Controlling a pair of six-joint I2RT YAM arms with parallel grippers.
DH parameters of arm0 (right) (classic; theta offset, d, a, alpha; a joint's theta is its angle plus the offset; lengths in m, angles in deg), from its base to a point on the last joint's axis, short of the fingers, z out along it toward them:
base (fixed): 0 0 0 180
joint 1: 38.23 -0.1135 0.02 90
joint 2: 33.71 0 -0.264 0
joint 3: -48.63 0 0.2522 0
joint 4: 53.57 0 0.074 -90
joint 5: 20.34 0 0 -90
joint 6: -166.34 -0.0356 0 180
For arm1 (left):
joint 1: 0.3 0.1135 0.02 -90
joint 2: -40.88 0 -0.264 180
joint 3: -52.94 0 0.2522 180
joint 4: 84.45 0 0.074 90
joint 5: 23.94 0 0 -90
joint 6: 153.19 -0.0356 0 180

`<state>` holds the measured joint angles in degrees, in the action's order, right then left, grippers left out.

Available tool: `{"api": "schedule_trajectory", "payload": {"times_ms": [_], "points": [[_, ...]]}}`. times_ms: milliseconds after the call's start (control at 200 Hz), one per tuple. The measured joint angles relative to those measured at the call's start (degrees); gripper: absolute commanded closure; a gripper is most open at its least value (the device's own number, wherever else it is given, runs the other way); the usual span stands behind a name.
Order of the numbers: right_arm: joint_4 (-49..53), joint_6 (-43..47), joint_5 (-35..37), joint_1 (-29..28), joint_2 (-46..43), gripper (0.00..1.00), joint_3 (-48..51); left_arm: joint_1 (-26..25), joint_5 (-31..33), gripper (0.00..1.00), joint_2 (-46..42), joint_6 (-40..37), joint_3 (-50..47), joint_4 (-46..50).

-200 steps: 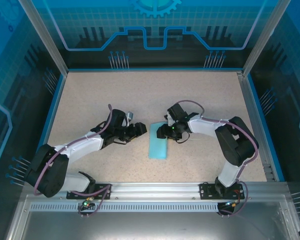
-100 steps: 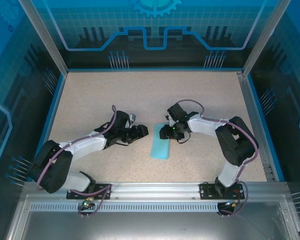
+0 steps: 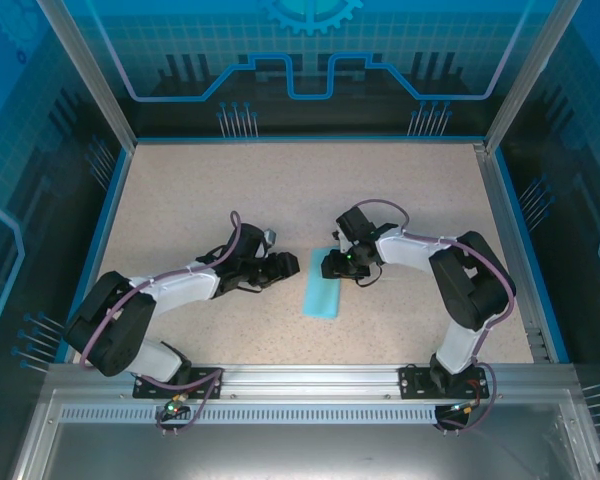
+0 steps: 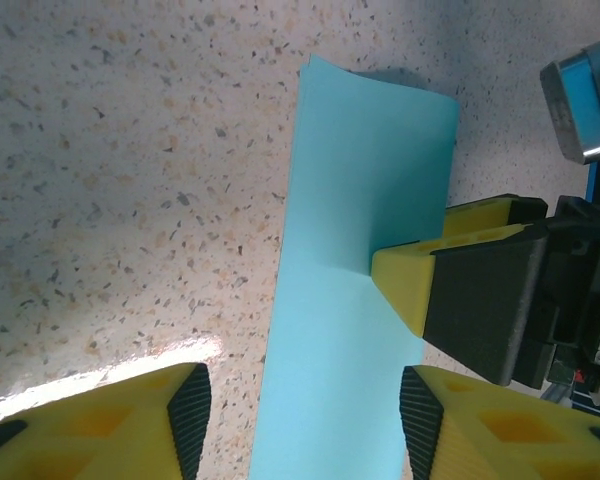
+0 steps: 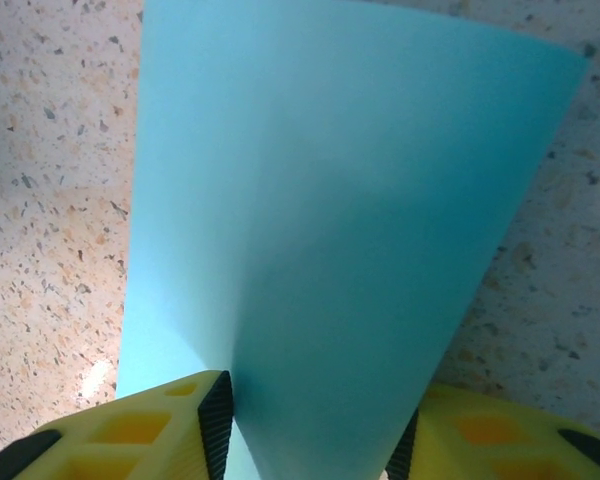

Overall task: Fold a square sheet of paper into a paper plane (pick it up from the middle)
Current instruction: Fold the square sheet of paper in half at the center of the table.

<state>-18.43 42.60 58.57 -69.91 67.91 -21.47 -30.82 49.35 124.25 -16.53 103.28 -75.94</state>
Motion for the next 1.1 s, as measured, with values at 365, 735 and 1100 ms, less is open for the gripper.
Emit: {"api": "schedule_trajectory", "payload": {"times_ms": [365, 735, 1100], "points": [[0.72, 0.9, -0.83, 0.59, 0.94, 0.57, -0.7, -0.46, 3.65, 0.5, 0.0, -0.04, 0.0, -2.67], [1.77, 4.96, -1.92, 0.72, 1.75, 0.54, -1.4, -0.87, 4.9, 0.5, 0.0, -0.24, -0.15, -5.42], [2.84, 6.23, -2.43, 0.98, 2.6, 0.54, -2.23, -1.18, 3.76, 0.52, 0.68, -0.22, -0.81, -6.97]]}}
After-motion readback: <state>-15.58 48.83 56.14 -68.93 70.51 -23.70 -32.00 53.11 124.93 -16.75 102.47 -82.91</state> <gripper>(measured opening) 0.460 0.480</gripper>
